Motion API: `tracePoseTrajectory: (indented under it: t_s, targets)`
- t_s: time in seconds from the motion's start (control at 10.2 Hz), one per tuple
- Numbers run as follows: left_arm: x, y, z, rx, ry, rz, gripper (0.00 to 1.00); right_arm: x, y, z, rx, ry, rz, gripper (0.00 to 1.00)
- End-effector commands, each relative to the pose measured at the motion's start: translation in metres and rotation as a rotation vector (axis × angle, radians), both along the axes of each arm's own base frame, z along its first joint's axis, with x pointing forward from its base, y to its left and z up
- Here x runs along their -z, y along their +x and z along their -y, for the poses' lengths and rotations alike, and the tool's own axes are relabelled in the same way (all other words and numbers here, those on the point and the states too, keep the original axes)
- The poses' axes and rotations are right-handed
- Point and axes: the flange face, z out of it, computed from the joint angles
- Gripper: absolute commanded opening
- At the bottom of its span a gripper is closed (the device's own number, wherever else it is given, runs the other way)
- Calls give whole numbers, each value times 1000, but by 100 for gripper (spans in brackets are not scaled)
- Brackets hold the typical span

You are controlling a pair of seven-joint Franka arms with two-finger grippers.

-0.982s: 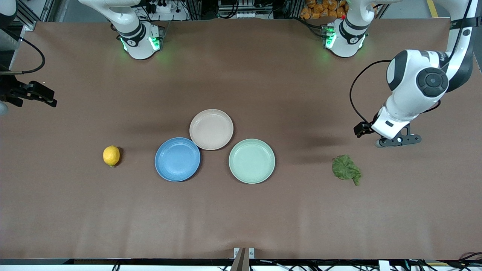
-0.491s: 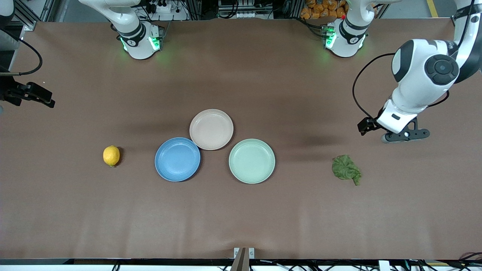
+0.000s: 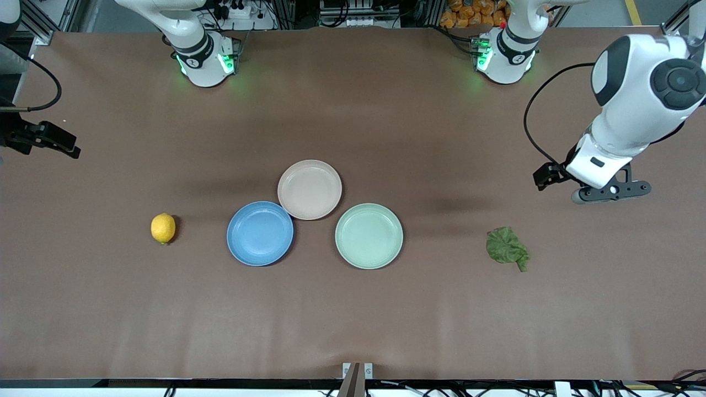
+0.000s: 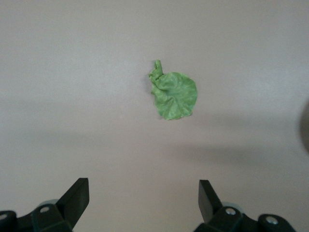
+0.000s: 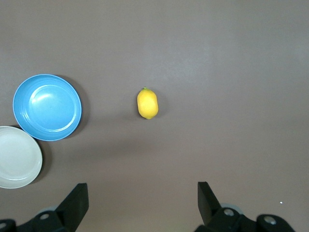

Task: Pick lemon and lettuce from blue and beige plates

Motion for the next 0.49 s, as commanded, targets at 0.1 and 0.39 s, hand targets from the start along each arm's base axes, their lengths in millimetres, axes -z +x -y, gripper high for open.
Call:
tracePoseTrajectory:
  t_s: [0.1, 0.39]
  targets:
    - [-43, -2, 7, 7, -9, -38, 100, -5, 2, 2, 12, -9, -6, 100]
    - [-87, -2, 6, 5, -7, -38, 100, -5, 2, 2, 6, -9, -6, 100]
